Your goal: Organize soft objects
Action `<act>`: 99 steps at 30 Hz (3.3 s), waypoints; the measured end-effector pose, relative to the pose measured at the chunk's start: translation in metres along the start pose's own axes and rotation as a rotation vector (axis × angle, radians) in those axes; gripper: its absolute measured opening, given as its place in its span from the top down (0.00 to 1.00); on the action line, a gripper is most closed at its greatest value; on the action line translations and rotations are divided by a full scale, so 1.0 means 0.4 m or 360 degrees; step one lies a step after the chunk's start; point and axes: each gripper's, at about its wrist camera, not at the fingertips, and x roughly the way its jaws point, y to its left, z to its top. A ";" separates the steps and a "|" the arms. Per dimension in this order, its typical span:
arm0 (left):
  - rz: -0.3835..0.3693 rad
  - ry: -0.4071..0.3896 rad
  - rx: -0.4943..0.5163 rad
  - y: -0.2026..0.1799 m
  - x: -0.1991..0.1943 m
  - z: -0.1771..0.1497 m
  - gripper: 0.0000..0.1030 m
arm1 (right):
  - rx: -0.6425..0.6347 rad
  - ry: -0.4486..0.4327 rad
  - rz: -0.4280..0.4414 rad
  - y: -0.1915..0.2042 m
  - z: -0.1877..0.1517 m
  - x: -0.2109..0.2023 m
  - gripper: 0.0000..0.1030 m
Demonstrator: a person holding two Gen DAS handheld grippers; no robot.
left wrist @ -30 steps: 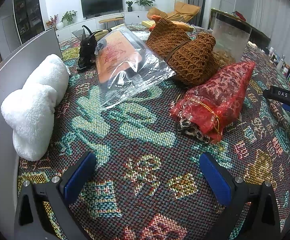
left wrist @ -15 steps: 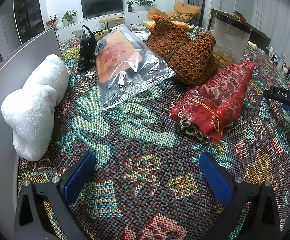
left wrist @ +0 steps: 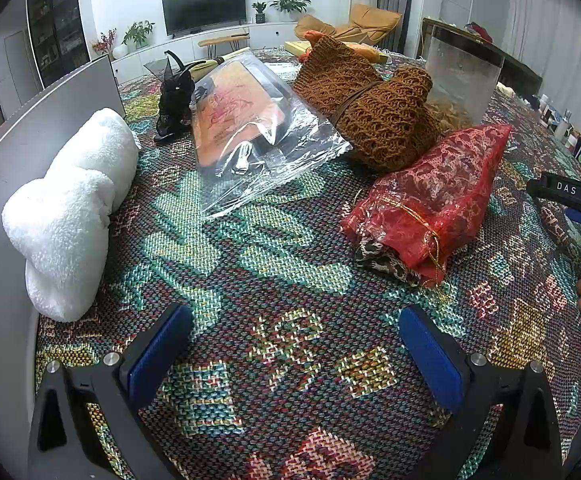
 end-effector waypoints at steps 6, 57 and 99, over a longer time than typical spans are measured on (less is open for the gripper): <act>0.0000 0.0000 0.0000 0.000 0.000 0.000 0.00 | -0.0003 0.0003 -0.0002 0.002 0.000 0.001 0.11; -0.0001 0.0002 -0.0003 -0.001 0.000 0.000 0.00 | -0.0084 0.0006 0.0062 0.008 -0.046 -0.036 0.09; -0.0002 0.0003 -0.0005 0.000 0.002 0.001 0.00 | -0.0084 0.0006 0.0064 0.008 -0.045 -0.036 0.09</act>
